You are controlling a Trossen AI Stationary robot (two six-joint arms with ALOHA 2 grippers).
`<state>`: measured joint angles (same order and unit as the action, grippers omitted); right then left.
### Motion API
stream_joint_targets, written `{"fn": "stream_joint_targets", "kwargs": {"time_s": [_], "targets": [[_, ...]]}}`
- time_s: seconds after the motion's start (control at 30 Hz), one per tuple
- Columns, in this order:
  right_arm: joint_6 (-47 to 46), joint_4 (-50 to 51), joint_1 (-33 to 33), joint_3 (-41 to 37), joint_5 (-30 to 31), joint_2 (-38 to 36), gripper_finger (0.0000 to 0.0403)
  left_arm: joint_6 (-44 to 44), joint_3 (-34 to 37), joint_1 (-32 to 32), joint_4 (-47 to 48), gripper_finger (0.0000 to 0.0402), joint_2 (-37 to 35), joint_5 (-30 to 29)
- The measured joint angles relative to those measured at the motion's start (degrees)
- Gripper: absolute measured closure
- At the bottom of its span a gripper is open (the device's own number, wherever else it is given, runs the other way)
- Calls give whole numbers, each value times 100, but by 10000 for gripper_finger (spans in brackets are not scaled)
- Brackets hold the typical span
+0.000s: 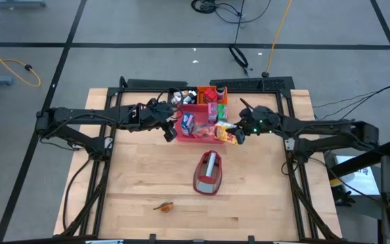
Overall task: Pick & Place Kitchen Items
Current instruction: Put the yellow cereal box into the pink bin
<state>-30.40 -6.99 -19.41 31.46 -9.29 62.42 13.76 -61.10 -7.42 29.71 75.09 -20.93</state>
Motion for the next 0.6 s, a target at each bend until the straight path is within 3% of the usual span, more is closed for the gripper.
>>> {"fn": "stream_joint_targets", "kwargs": {"time_s": [0.3, 0.6], "targets": [[90, -1042, -270, 0, -596, 440, 291, 0, 0, 2, -2, 252, 0, 0], [162, -1188, -307, -2, -608, 543, 291, -2, 0, 1, -1, 252, 0, 0]]}}
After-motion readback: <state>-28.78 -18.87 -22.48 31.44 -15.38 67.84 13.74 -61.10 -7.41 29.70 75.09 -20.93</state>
